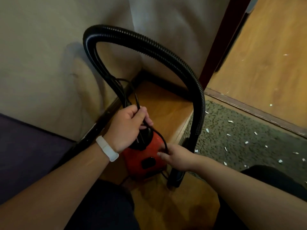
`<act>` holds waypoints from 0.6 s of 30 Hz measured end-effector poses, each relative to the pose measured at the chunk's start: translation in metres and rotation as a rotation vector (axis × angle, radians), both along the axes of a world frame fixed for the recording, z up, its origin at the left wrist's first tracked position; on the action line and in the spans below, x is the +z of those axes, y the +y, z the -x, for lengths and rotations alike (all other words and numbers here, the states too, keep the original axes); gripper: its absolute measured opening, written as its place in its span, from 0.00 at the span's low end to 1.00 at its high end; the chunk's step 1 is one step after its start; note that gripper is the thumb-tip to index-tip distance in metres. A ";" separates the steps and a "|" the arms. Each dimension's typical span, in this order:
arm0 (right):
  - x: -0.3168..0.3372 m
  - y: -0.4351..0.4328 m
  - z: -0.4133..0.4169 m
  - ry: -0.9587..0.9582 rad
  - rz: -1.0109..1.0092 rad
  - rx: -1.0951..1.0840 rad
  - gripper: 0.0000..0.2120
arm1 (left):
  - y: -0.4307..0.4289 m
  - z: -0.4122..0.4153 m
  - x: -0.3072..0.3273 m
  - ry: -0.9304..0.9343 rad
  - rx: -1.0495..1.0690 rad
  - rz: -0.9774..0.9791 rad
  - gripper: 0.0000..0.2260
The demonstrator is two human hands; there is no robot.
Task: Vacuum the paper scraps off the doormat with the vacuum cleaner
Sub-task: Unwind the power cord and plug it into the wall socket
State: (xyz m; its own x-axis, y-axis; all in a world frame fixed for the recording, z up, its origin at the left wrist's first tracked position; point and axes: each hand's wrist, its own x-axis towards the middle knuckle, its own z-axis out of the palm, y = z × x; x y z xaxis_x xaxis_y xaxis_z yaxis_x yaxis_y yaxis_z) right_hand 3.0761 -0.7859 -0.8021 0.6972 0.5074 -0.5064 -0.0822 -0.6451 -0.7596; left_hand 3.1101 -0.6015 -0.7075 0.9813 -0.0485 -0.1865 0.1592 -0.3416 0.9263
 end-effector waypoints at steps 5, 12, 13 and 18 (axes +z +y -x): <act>-0.021 -0.002 -0.004 0.099 0.062 0.033 0.17 | 0.019 0.006 0.005 -0.067 0.016 -0.236 0.14; -0.003 0.042 0.000 0.006 -0.080 0.202 0.17 | 0.084 0.058 0.002 0.029 0.169 -0.581 0.13; 0.000 0.050 0.002 -0.009 -0.107 0.213 0.16 | 0.094 0.068 0.000 0.058 0.185 -0.624 0.13; 0.013 0.084 0.015 -0.046 -0.199 0.288 0.14 | 0.139 0.119 -0.014 0.215 0.340 -0.663 0.12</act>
State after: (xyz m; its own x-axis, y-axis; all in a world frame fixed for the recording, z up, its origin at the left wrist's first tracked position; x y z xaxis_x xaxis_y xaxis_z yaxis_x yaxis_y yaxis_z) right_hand 3.0607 -0.7021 -0.7894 0.5310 0.7722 -0.3490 0.1191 -0.4758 -0.8715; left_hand 2.9910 -0.4627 -0.7212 0.8614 0.4366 -0.2596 0.5073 -0.7140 0.4825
